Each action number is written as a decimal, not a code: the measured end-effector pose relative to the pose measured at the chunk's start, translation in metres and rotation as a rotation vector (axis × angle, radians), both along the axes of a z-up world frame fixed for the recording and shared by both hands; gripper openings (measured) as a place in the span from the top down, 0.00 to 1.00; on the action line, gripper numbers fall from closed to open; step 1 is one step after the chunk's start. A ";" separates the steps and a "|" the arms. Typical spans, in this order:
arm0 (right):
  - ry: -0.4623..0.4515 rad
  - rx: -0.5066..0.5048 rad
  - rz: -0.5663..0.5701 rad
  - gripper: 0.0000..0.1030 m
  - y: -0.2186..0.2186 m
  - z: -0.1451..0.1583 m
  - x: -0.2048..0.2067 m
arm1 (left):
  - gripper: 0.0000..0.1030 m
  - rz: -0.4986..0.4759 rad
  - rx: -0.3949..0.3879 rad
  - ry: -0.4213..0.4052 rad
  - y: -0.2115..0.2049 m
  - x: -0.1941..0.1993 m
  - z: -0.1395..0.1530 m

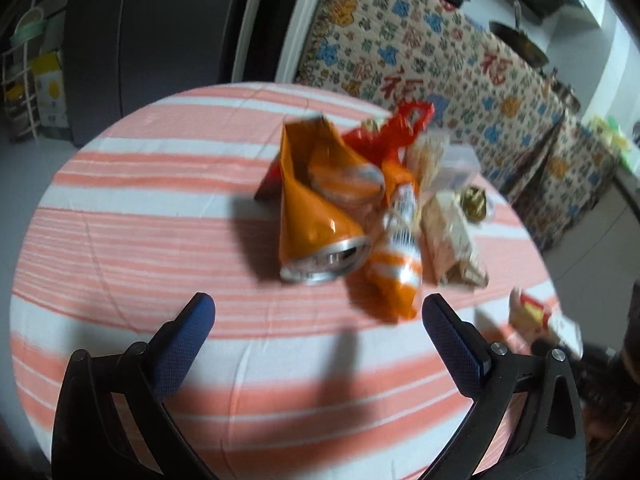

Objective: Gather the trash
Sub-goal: 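Grasp the white paper cup with the right tool and lift it, then grasp the crushed orange can with the left tool while the right tool holds the cup, then carry the orange can and paper cup over the blue wastebasket and release both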

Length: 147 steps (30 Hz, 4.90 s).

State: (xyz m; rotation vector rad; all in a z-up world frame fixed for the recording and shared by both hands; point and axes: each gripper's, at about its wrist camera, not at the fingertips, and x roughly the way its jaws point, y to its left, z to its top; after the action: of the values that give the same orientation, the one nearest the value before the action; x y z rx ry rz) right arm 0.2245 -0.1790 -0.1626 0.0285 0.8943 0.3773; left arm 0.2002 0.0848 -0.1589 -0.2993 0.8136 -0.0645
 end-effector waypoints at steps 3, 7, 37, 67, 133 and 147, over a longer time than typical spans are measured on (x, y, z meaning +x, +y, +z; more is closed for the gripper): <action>0.067 0.115 -0.024 0.91 -0.009 -0.003 0.002 | 0.02 0.028 -0.024 -0.023 0.009 0.015 0.009; 0.104 0.181 -0.056 0.91 -0.018 -0.007 -0.001 | 0.11 0.024 -0.004 0.002 0.008 0.041 0.009; -0.009 -0.040 0.004 0.50 -0.028 0.006 0.002 | 0.53 -0.152 0.028 0.068 -0.002 -0.048 0.008; -0.112 -0.247 0.103 0.49 -0.045 0.010 0.011 | 0.54 -0.222 0.024 0.070 -0.059 -0.057 0.009; 0.074 0.188 -0.551 0.93 -0.432 -0.016 -0.028 | 0.55 -0.765 0.026 0.037 -0.541 0.048 0.013; 0.159 0.220 -0.553 0.88 -0.461 -0.050 -0.004 | 0.49 -0.781 0.043 0.099 -0.571 0.069 -0.025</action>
State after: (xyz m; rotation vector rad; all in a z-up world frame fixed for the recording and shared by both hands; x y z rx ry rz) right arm 0.2205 -0.6395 -0.2129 0.5043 0.9573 -0.0467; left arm 0.2693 -0.4861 -0.1834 0.0717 0.9909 -0.7662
